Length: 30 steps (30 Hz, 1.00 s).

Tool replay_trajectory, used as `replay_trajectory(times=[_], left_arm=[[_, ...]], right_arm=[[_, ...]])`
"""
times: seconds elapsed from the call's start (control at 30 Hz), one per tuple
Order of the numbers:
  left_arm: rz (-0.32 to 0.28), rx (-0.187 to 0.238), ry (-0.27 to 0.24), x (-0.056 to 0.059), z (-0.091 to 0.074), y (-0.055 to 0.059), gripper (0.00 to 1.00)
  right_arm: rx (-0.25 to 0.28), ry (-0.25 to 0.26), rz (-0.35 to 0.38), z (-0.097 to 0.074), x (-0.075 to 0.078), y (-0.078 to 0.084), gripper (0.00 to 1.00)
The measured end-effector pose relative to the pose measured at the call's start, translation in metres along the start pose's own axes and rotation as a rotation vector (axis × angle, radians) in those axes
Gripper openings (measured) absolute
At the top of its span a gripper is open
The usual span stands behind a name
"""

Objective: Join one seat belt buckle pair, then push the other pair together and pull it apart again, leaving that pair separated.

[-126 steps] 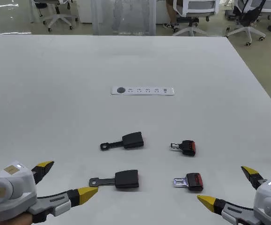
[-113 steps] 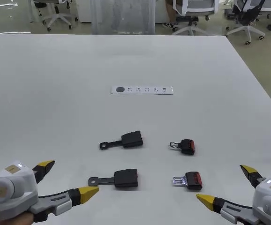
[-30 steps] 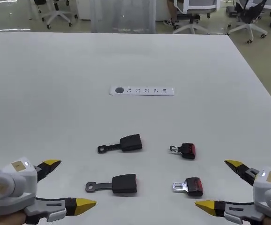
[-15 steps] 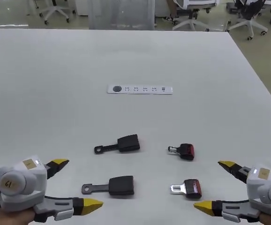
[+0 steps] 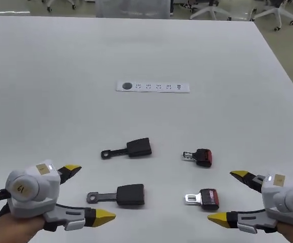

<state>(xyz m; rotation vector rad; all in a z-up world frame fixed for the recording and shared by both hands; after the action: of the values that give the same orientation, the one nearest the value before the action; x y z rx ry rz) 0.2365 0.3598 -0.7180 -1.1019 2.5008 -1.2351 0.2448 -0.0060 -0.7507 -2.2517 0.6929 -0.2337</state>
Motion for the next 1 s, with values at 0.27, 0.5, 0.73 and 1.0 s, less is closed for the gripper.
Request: replay_trajectory(times=[0.27, 0.5, 0.73, 1.0], left_arm=[[0.019, -0.039, 0.028, -0.004, 0.015, 0.003, 1.00], [0.051, -0.073, 0.072, -0.001, 0.033, 0.006, 0.99], [0.091, -0.104, 0.120, 0.001, 0.051, 0.006, 0.94], [0.146, -0.159, 0.161, 0.001, 0.070, 0.013, 0.82]], right_arm=[[-0.038, -0.055, -0.016, 0.013, 0.006, 0.002, 0.83], [-0.077, -0.095, -0.034, 0.024, 0.009, 0.006, 0.79], [-0.116, -0.136, -0.047, 0.032, 0.012, 0.010, 0.77], [-0.164, -0.177, -0.086, 0.041, 0.014, 0.016, 0.73]])
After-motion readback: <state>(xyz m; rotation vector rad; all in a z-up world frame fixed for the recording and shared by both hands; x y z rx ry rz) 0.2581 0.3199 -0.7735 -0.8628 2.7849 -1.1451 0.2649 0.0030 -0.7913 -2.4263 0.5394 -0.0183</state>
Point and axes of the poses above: the centre of the closed fingertips' face, and the gripper's own axes: z roughly forward along the fingers, x roughly to its right, y roughly out of its underside, the point moved 7 cm from there along -z, roughly backward along the fingers, and after that the axes turned 5 degrees about -x, right-handed, at the moved point
